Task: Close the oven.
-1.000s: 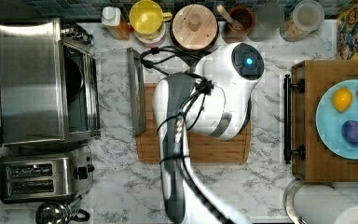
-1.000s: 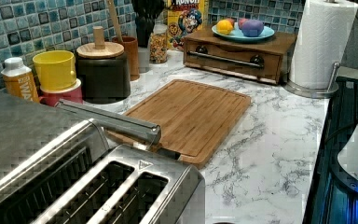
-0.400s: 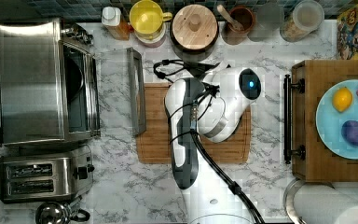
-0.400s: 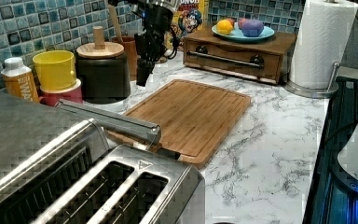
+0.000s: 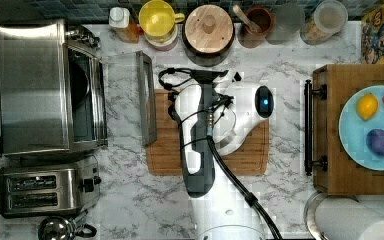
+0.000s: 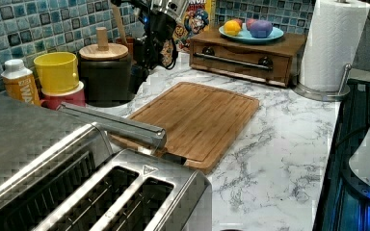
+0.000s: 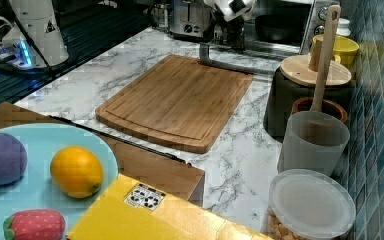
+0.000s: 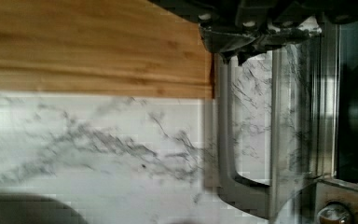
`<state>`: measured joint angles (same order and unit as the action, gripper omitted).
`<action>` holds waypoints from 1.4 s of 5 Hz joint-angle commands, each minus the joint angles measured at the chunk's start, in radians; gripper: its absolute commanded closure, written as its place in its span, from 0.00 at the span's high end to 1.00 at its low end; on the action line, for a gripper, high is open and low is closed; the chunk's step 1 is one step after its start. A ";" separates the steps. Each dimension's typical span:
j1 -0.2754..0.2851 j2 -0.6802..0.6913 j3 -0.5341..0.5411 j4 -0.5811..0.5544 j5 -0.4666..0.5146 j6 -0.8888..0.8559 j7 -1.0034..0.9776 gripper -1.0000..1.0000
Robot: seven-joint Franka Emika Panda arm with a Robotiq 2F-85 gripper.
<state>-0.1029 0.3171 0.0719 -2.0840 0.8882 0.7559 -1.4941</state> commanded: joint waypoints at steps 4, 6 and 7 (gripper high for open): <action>-0.013 0.101 0.122 0.177 0.053 -0.017 0.005 0.00; 0.025 0.206 0.118 0.279 -0.026 -0.156 0.118 0.00; 0.046 0.204 0.127 0.274 -0.040 -0.148 0.134 0.00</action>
<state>-0.1251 0.5293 0.1650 -1.9326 0.9043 0.6445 -1.4053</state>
